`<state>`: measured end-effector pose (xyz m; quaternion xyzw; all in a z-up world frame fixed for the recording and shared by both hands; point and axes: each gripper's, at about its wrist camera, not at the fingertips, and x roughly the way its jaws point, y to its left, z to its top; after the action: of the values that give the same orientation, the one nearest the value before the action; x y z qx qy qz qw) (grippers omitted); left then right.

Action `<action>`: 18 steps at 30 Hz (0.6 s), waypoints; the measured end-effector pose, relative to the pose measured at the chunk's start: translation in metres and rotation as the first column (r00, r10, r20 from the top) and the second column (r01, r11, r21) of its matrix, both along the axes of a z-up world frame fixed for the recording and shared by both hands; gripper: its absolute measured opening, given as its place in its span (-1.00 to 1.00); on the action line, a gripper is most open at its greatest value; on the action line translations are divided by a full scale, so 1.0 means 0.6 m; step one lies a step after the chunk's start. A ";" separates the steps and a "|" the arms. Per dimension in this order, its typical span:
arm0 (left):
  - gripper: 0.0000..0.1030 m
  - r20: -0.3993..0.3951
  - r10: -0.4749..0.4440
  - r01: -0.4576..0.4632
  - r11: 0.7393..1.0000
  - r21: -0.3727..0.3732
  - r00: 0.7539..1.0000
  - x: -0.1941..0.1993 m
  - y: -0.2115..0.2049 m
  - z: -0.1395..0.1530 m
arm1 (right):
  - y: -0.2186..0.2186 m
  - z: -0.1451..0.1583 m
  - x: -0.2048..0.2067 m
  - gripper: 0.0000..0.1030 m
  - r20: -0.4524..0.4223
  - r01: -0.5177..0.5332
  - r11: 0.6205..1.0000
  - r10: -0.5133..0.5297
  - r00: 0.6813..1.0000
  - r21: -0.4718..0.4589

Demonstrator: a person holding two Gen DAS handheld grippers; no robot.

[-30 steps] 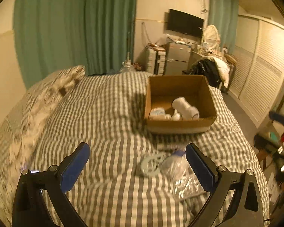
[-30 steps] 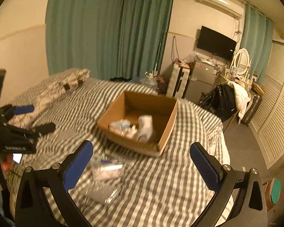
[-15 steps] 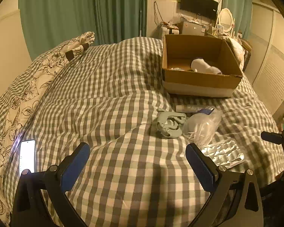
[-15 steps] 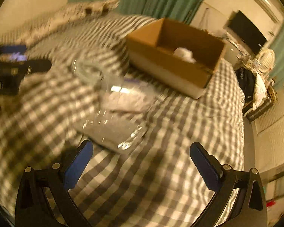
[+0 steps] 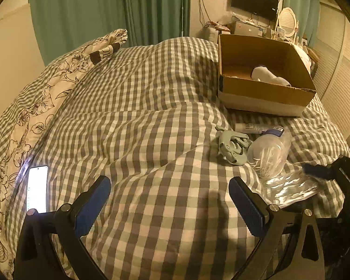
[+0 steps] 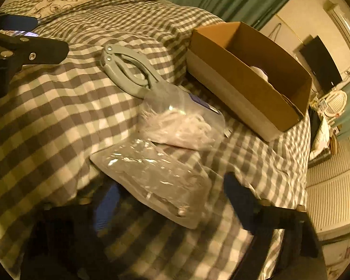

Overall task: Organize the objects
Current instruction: 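Grasp the grey plastic clip with the left tool while the right tool grasps the silver blister pack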

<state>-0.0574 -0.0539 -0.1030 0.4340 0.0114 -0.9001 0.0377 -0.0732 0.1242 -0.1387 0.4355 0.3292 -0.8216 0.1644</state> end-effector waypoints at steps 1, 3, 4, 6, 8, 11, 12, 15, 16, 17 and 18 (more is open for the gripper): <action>1.00 0.000 0.000 0.000 1.000 -0.001 1.000 0.000 0.000 0.000 | -0.001 0.000 0.001 0.07 0.002 -0.009 1.000 0.009 1.000 -0.004; 1.00 -0.002 -0.002 0.002 1.000 -0.003 1.000 0.000 0.000 0.000 | 0.000 0.003 0.005 -0.11 -0.007 -0.012 1.000 0.012 1.000 -0.009; 1.00 -0.001 -0.005 0.005 1.000 -0.004 1.000 0.000 0.002 0.001 | 0.002 0.007 0.007 -0.17 -0.011 -0.011 1.000 0.011 1.000 -0.019; 1.00 -0.003 -0.012 0.012 1.000 -0.007 1.000 -0.001 0.006 0.005 | 0.011 0.023 0.011 -0.27 -0.015 -0.012 0.997 0.011 1.000 -0.075; 1.00 -0.005 -0.019 0.019 1.000 -0.011 1.000 -0.003 0.011 0.008 | 0.021 0.043 0.016 -0.55 -0.007 -0.015 0.989 0.015 1.000 -0.149; 1.00 -0.007 -0.034 0.034 0.999 -0.013 0.999 -0.011 0.023 0.014 | 0.035 0.066 0.022 -0.74 -0.007 -0.010 0.975 0.009 1.000 -0.221; 1.00 -0.008 -0.040 0.039 0.999 -0.014 0.999 -0.014 0.027 0.016 | 0.040 0.072 0.023 -0.77 -0.001 -0.007 0.968 0.008 1.000 -0.250; 1.00 -0.008 -0.062 0.062 0.998 -0.023 0.998 -0.030 0.042 0.019 | 0.056 0.093 0.028 -0.79 -0.007 0.004 0.948 -0.007 1.000 -0.319; 1.00 -0.006 -0.070 0.070 0.997 -0.031 0.998 -0.036 0.047 0.019 | 0.061 0.101 0.030 -0.82 -0.013 0.009 0.941 -0.014 1.000 -0.337; 1.00 -0.004 -0.087 0.087 0.996 -0.036 0.996 -0.045 0.054 0.018 | 0.069 0.111 0.031 -0.86 -0.026 0.015 0.935 -0.025 0.999 -0.355; 1.00 -0.001 -0.100 0.100 0.994 -0.036 0.995 -0.050 0.059 0.017 | 0.073 0.117 0.032 -0.86 -0.033 0.018 0.930 -0.033 0.999 -0.367</action>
<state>-0.0876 -0.0187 -0.0931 0.4319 -0.0263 -0.9016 0.0003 -0.0541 0.1678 -0.0684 0.3854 0.1678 -0.8789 0.2255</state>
